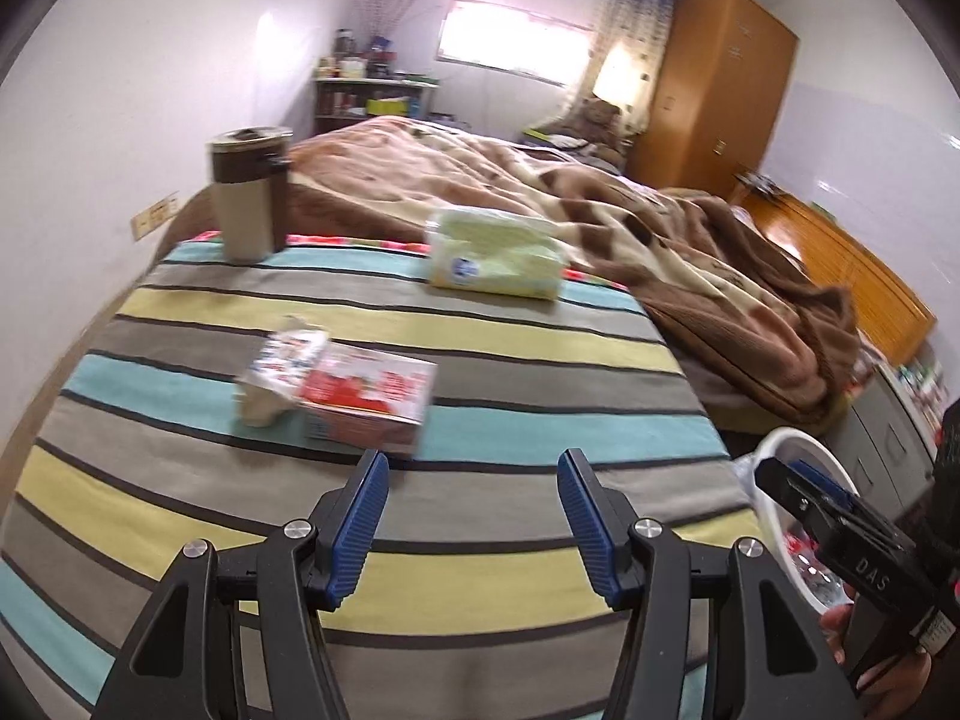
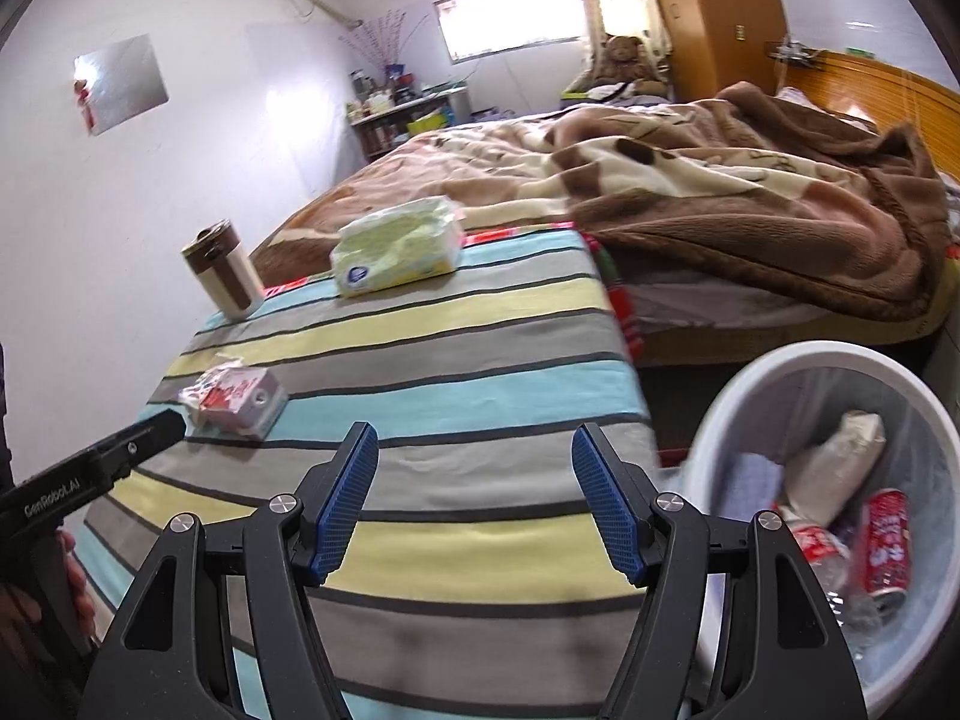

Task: Collect trash
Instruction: 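Move both open grippers from the wastebasket back over the bedspread, then move the right gripper toward the strawberry milk carton while the left approaches the crumpled wrapper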

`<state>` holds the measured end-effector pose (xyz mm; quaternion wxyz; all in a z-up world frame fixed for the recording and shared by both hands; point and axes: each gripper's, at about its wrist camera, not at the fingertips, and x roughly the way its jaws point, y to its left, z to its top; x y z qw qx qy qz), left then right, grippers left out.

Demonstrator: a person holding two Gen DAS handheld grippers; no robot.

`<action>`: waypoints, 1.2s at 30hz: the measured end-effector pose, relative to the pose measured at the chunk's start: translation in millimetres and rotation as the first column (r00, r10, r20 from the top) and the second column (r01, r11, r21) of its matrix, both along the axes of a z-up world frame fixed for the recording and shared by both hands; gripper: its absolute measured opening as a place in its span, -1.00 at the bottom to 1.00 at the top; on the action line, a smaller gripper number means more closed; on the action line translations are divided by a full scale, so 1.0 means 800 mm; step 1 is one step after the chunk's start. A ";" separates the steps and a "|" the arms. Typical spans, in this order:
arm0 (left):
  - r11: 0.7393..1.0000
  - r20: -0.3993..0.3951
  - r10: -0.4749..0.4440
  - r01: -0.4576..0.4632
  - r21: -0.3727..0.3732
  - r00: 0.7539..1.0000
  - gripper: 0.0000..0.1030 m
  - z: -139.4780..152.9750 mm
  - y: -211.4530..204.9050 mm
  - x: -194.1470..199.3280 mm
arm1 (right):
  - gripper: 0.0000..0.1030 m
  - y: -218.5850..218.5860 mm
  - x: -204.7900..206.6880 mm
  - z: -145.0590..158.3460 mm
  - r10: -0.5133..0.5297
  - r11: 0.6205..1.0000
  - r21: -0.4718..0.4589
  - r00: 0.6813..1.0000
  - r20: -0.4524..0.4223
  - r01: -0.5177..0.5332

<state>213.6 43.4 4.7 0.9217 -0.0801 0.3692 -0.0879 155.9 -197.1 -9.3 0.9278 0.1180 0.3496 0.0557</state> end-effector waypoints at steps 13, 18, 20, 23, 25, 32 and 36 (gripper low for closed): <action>0.991 -0.044 0.136 -0.135 0.011 0.990 0.13 -0.022 0.093 0.044 | 0.34 0.056 0.035 -0.008 0.093 0.996 -0.012 0.995 -0.041 -0.094; 0.990 -0.080 0.141 -0.142 -0.003 0.987 0.13 -0.034 0.108 0.063 | 0.34 0.080 0.058 -0.012 0.133 0.991 -0.009 0.989 -0.062 -0.134; 0.989 -0.081 0.146 -0.147 -0.004 0.986 0.13 -0.037 0.112 0.069 | 0.34 0.089 0.067 -0.014 0.150 0.989 -0.010 0.986 -0.069 -0.151; 0.988 -0.081 0.155 -0.155 0.007 0.985 0.13 -0.042 0.120 0.079 | 0.34 0.099 0.078 -0.017 0.168 0.986 -0.002 0.983 -0.077 -0.169; 0.988 -0.101 0.153 -0.152 0.019 0.983 0.13 -0.048 0.124 0.087 | 0.34 0.104 0.085 -0.022 0.179 0.984 0.005 0.980 -0.091 -0.180; 0.987 -0.133 0.158 -0.155 0.033 0.978 0.13 -0.061 0.136 0.100 | 0.34 0.119 0.100 -0.024 0.215 0.977 0.013 0.971 -0.101 -0.215; 0.985 -0.142 0.173 -0.168 0.044 0.975 0.13 -0.067 0.148 0.103 | 0.34 0.132 0.104 -0.022 0.255 0.967 0.010 0.963 -0.081 -0.256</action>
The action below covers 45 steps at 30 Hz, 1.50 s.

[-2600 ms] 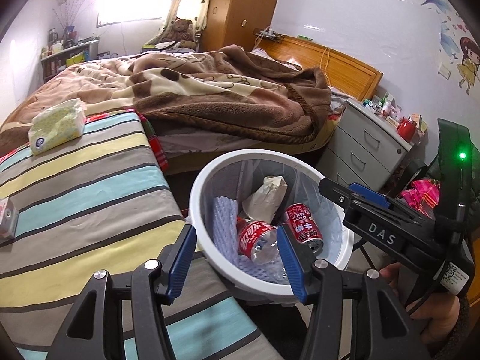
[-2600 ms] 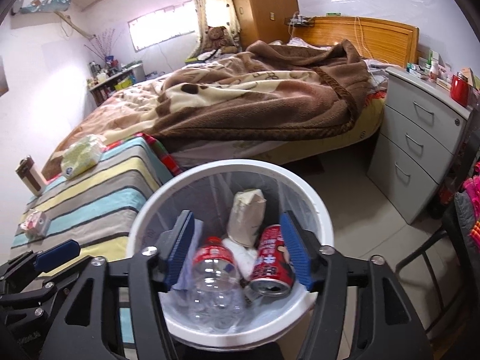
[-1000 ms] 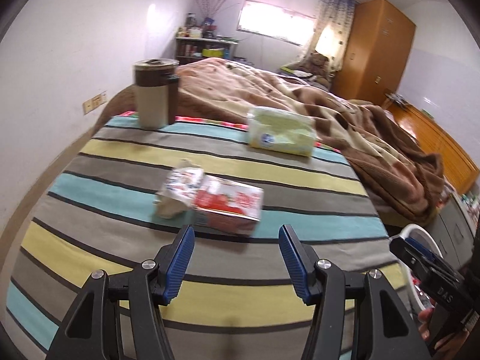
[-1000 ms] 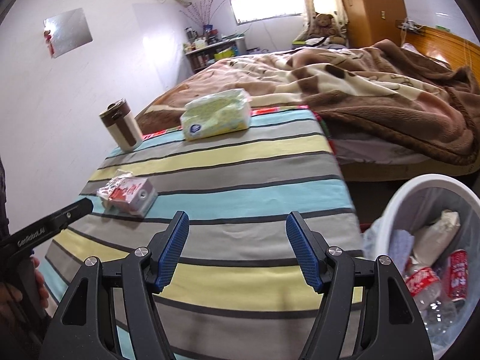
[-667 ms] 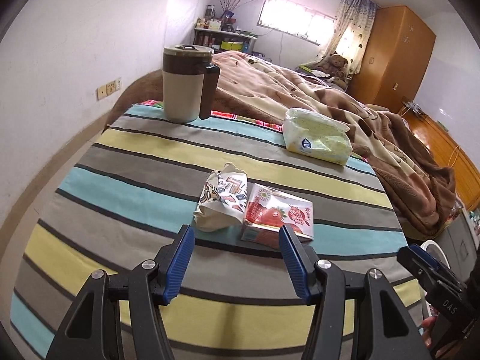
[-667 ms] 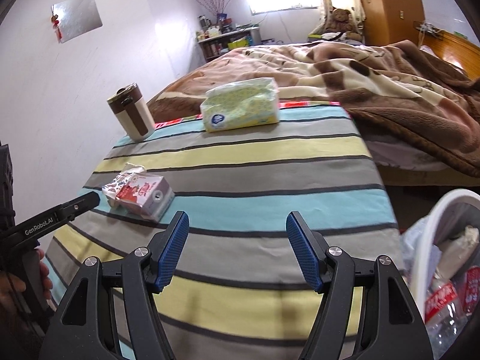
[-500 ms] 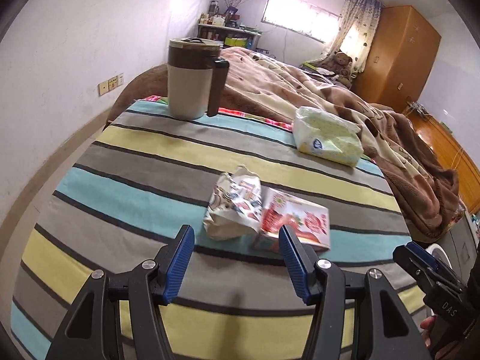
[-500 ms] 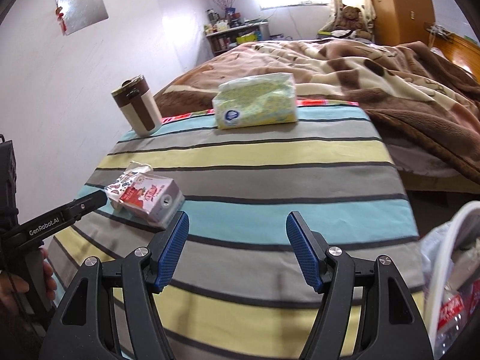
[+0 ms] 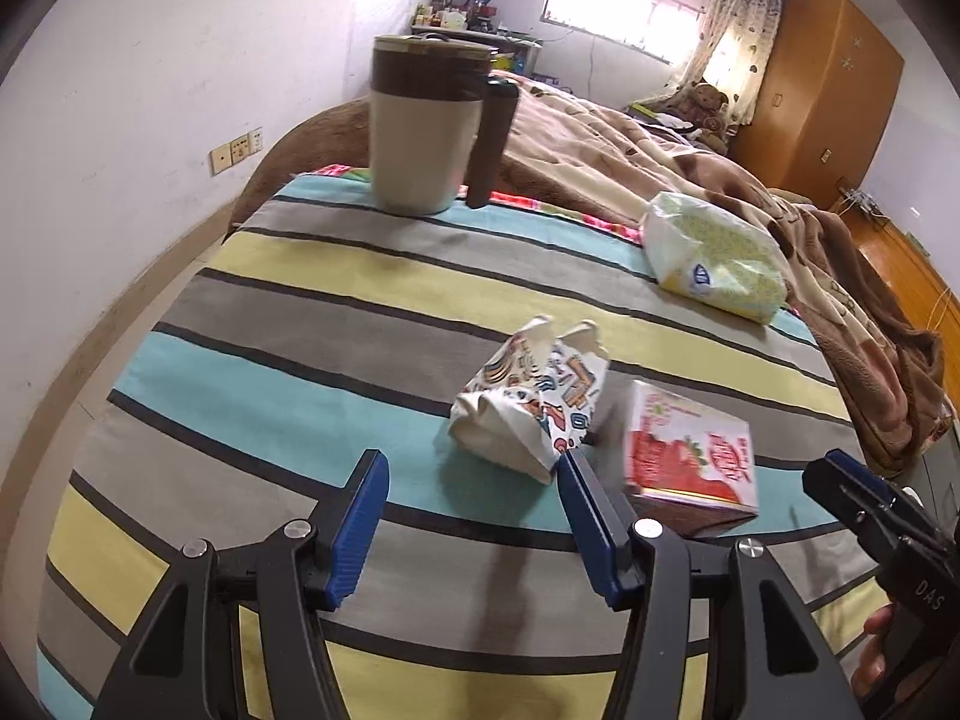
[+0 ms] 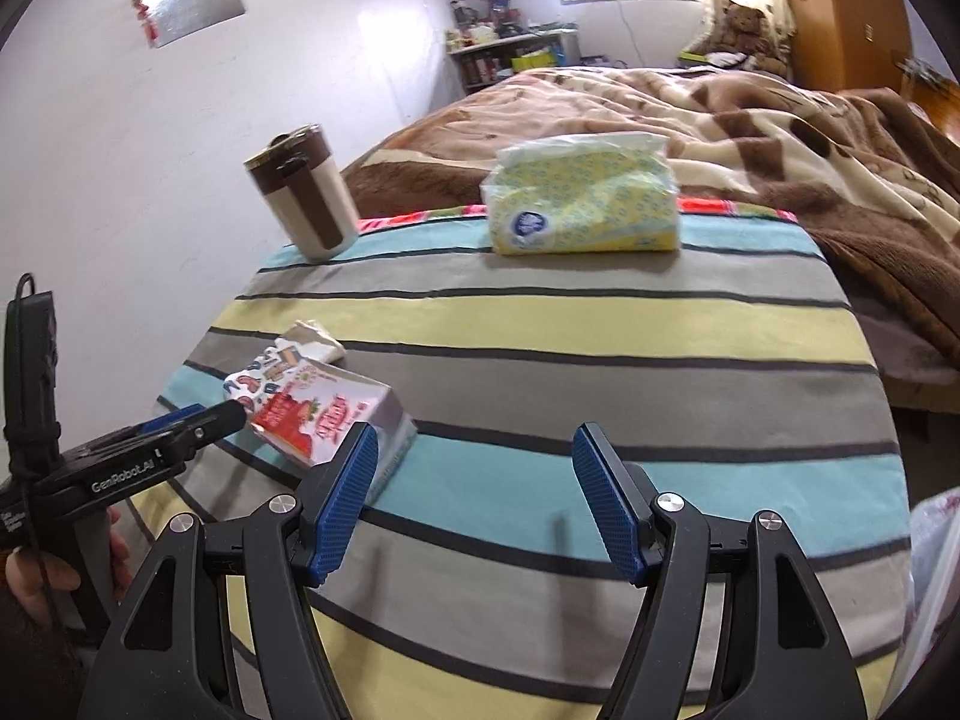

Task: Collect trash
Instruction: 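Move the right gripper toward the strawberry milk carton while the left approaches the crumpled wrapper, then grasp the strawberry milk carton with the right gripper while the left grasps the patterned wrapper, then lift the milk carton and wrapper off the bedspread with both grippers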

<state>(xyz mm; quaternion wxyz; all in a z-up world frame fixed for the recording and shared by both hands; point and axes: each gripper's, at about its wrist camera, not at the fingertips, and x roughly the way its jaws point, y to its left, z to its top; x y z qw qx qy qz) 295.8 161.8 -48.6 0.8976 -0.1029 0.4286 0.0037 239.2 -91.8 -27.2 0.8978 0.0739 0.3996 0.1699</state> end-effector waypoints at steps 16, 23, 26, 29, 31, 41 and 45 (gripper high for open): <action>1.000 0.011 -0.018 0.018 -0.024 1.000 0.13 0.009 0.021 -0.003 | 0.34 0.092 0.004 0.010 0.403 0.894 -0.265 0.906 0.129 -0.360; 0.998 0.024 -0.041 0.042 -0.054 0.999 0.13 0.013 0.026 0.007 | 0.35 0.099 0.027 -0.002 0.441 0.857 -0.338 0.893 0.087 -0.390; 0.998 0.029 -0.044 0.046 -0.044 0.999 0.13 0.015 0.026 0.014 | 0.40 0.088 0.042 -0.003 0.383 0.891 -0.291 0.921 0.068 -0.349; 0.996 0.023 -0.062 0.063 -0.068 0.998 0.13 0.013 0.025 0.020 | 0.41 0.083 0.049 -0.006 0.326 0.909 -0.295 0.943 0.062 -0.294; 0.994 0.022 -0.079 0.080 -0.068 0.997 0.13 0.011 0.022 0.023 | 0.41 0.083 0.049 -0.008 0.317 0.915 -0.281 0.947 0.054 -0.290; 0.988 -0.015 -0.149 0.149 -0.031 0.989 0.13 -0.007 -0.002 0.045 | 0.40 0.058 0.055 -0.010 0.233 0.962 -0.150 0.972 0.011 -0.229; 0.984 -0.048 -0.179 0.178 -0.019 0.983 0.13 -0.018 -0.013 0.057 | 0.36 0.049 0.054 -0.011 0.209 0.971 -0.121 0.978 0.006 -0.207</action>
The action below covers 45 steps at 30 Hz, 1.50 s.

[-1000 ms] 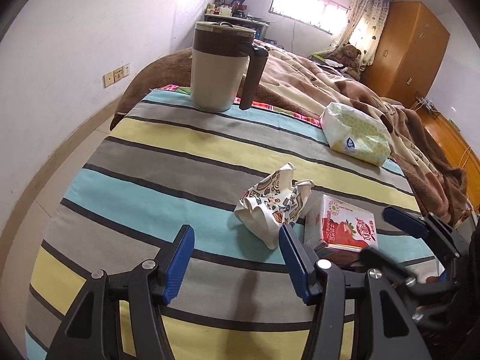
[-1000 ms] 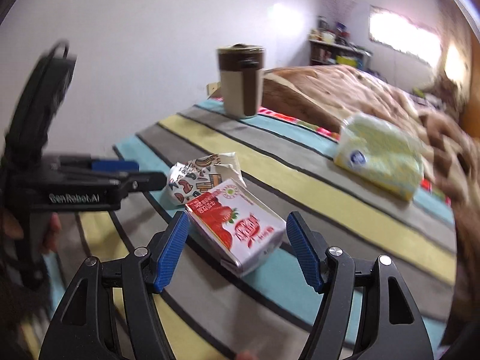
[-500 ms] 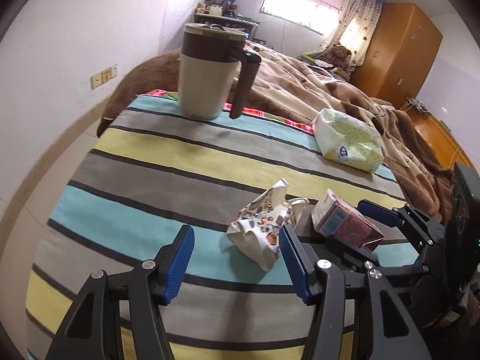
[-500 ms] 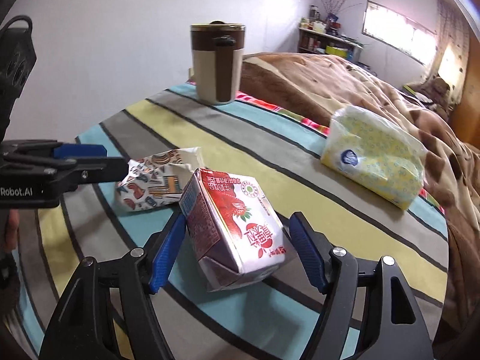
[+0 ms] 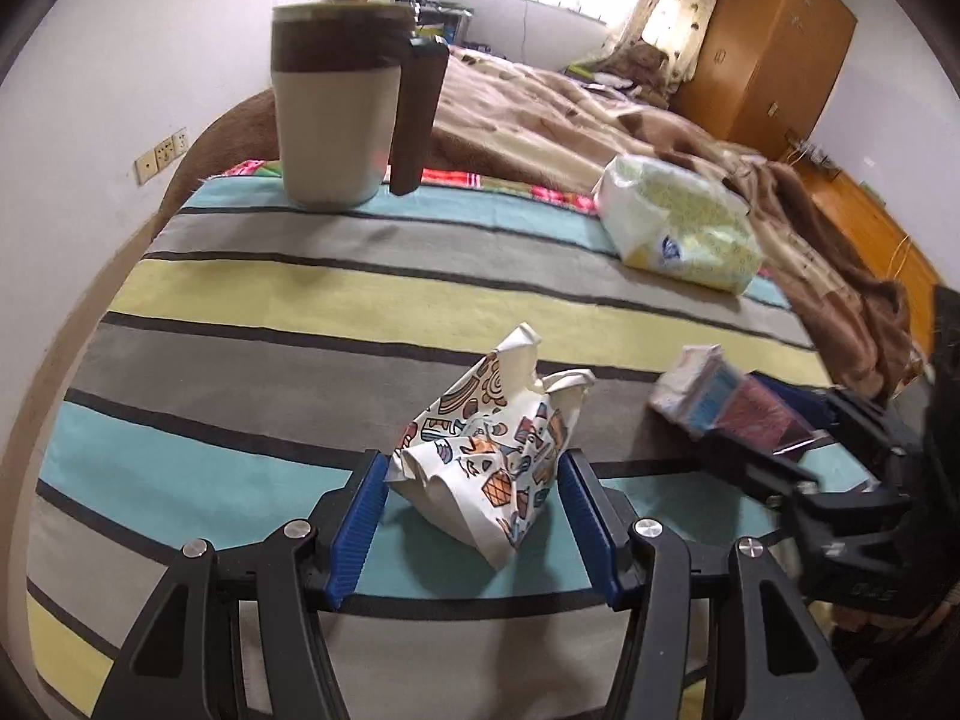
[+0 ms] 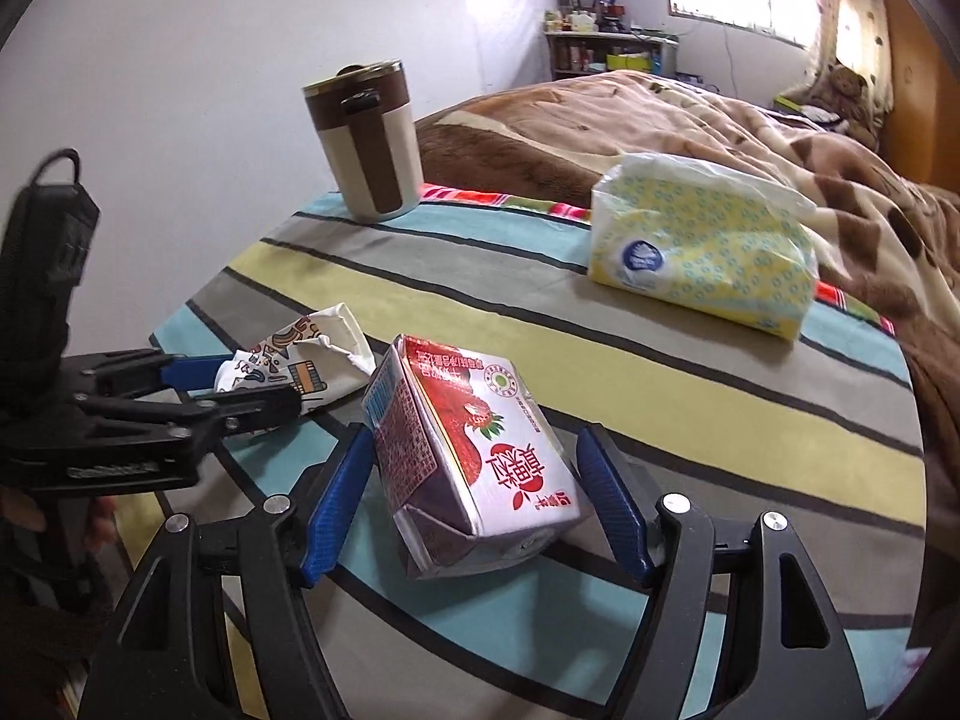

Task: Collect trash
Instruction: 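Lift the milk carton and wrapper off the bedspread with both grippers, then carry the milk carton and wrapper in both grippers over the wastebasket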

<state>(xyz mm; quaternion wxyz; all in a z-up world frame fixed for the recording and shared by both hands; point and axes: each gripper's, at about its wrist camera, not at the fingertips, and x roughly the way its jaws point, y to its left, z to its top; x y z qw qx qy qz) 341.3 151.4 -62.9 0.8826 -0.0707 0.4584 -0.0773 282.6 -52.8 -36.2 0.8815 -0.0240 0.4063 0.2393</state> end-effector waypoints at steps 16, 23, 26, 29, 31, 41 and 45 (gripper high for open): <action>0.999 0.021 0.049 -0.048 -0.010 0.999 0.09 0.000 -0.012 0.007 | 0.29 -0.017 -0.014 0.002 -0.037 0.997 0.062 0.999 0.012 0.036; 0.999 0.067 0.028 -0.026 -0.026 0.997 0.08 0.018 -0.028 -0.018 | 0.25 -0.030 -0.026 0.008 -0.072 0.993 0.091 0.997 0.026 0.069; 0.999 0.075 0.029 -0.027 -0.035 0.997 0.08 0.025 -0.033 -0.030 | 0.25 -0.040 -0.035 0.013 -0.092 0.991 0.106 0.995 0.035 0.088; 0.999 0.092 0.025 -0.022 -0.039 0.995 0.08 0.036 -0.044 -0.045 | 0.25 -0.049 -0.045 0.018 -0.103 0.988 0.122 0.994 0.039 0.098; 0.999 0.106 0.016 -0.013 -0.034 0.994 0.08 0.042 -0.052 -0.056 | 0.25 -0.058 -0.055 0.024 -0.118 0.985 0.131 0.992 0.050 0.111; 0.998 0.170 -0.029 0.036 -0.043 0.985 0.08 0.080 -0.104 -0.120 | 0.25 -0.107 -0.110 0.049 -0.182 0.971 0.174 0.979 0.092 0.164; 0.997 0.192 -0.052 0.062 -0.042 0.980 0.08 0.092 -0.126 -0.143 | 0.25 -0.129 -0.129 0.056 -0.208 0.964 0.191 0.972 0.106 0.186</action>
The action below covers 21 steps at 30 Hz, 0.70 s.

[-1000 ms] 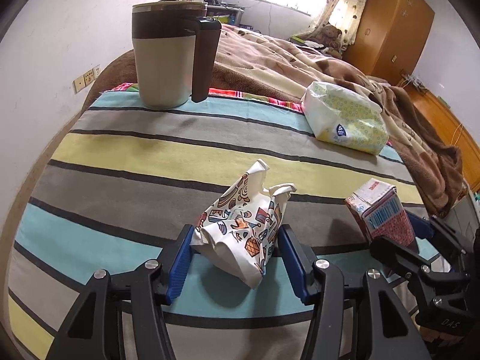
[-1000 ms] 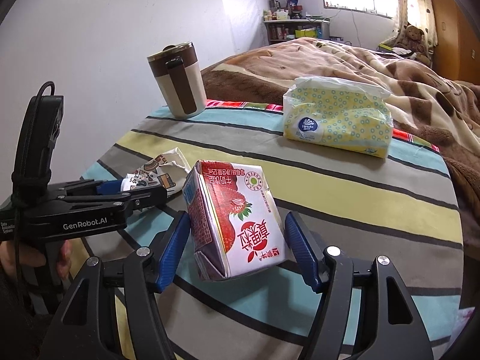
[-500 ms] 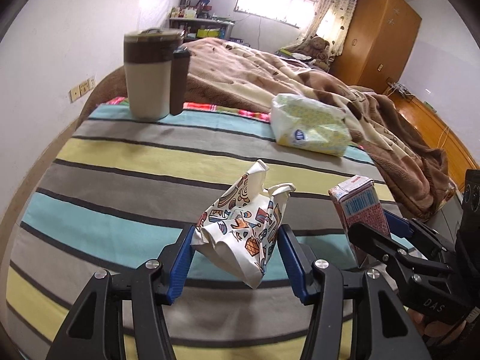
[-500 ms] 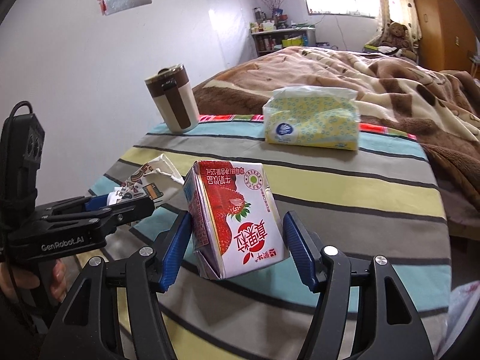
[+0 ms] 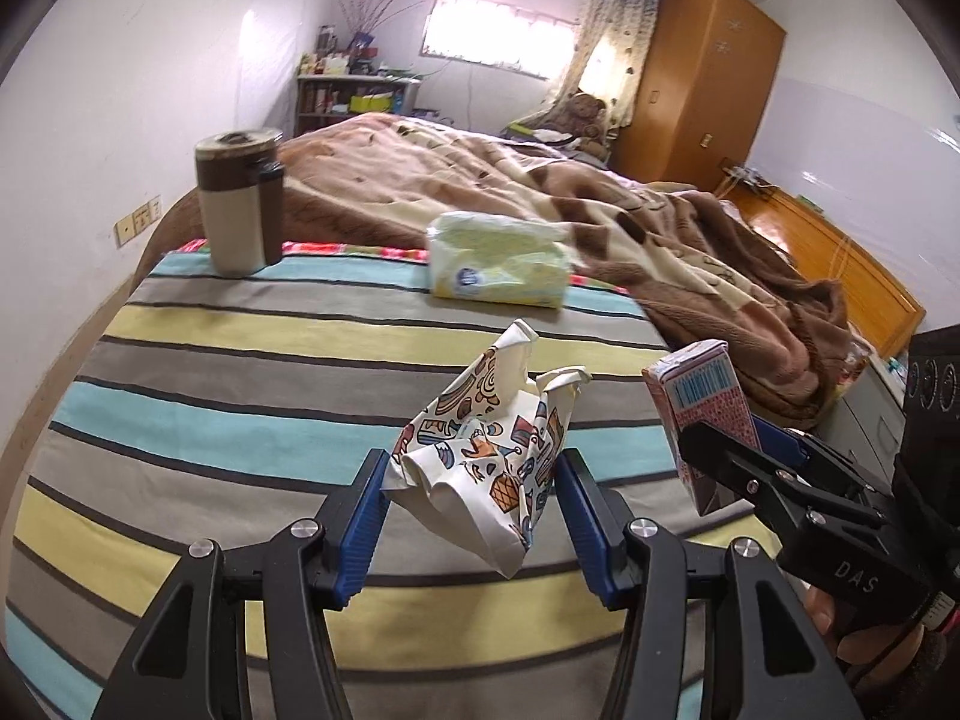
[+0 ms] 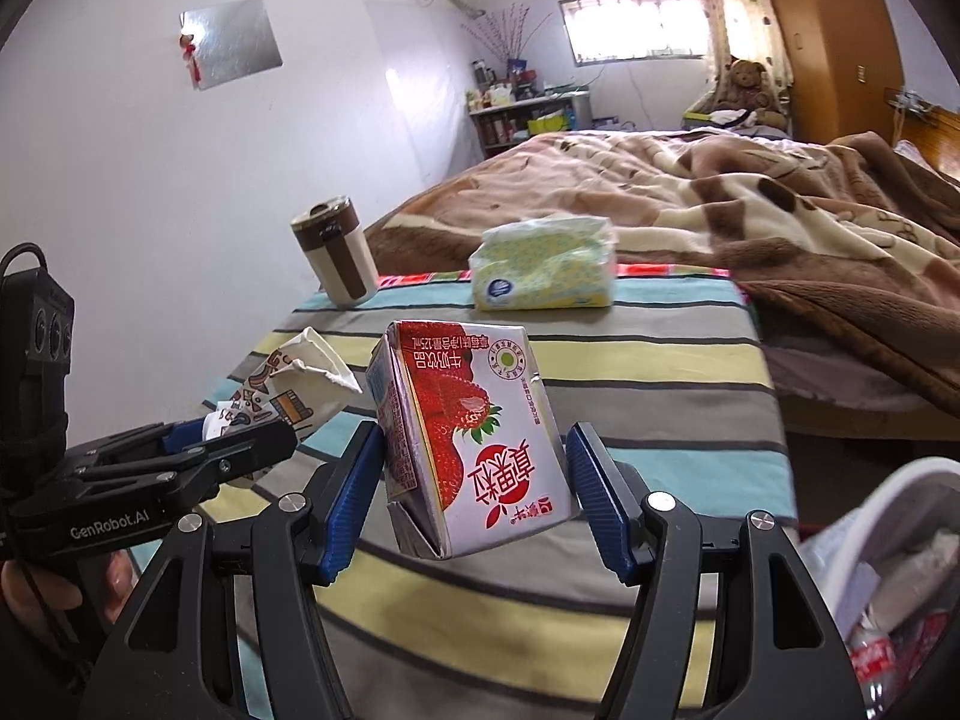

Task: Collect trash
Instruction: 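Carry the milk carton and wrapper in both grippers over the wastebasket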

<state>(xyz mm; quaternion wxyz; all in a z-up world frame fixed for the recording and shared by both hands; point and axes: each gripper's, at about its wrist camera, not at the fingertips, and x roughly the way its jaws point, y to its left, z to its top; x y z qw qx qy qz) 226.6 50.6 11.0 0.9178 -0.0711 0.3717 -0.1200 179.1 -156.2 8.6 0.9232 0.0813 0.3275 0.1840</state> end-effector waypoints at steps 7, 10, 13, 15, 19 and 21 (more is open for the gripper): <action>0.999 0.042 -0.049 0.048 0.014 0.998 0.09 0.019 -0.046 -0.040 | 0.25 -0.041 -0.033 0.009 -0.064 0.998 0.009 0.998 0.026 0.064; 0.997 0.052 -0.076 0.076 0.006 0.996 0.09 0.025 -0.066 -0.054 | 0.25 -0.059 -0.044 0.011 -0.094 0.996 0.010 0.995 0.033 0.094; 0.995 0.067 -0.103 0.102 0.011 0.992 0.09 0.031 -0.088 -0.067 | 0.25 -0.079 -0.056 0.013 -0.131 0.991 0.014 0.991 0.037 0.131; 0.993 0.080 -0.117 0.116 0.015 0.990 0.09 0.035 -0.102 -0.075 | 0.25 -0.093 -0.066 0.015 -0.160 0.987 0.008 0.986 0.045 0.159; 0.986 0.086 -0.164 0.165 -0.003 0.983 0.09 0.038 -0.131 -0.087 | 0.25 -0.114 -0.081 0.018 -0.211 0.977 -0.008 0.975 0.061 0.212; 0.982 0.086 -0.188 0.188 0.003 0.978 0.09 0.038 -0.149 -0.092 | 0.25 -0.127 -0.090 0.019 -0.238 0.971 -0.008 0.969 0.067 0.239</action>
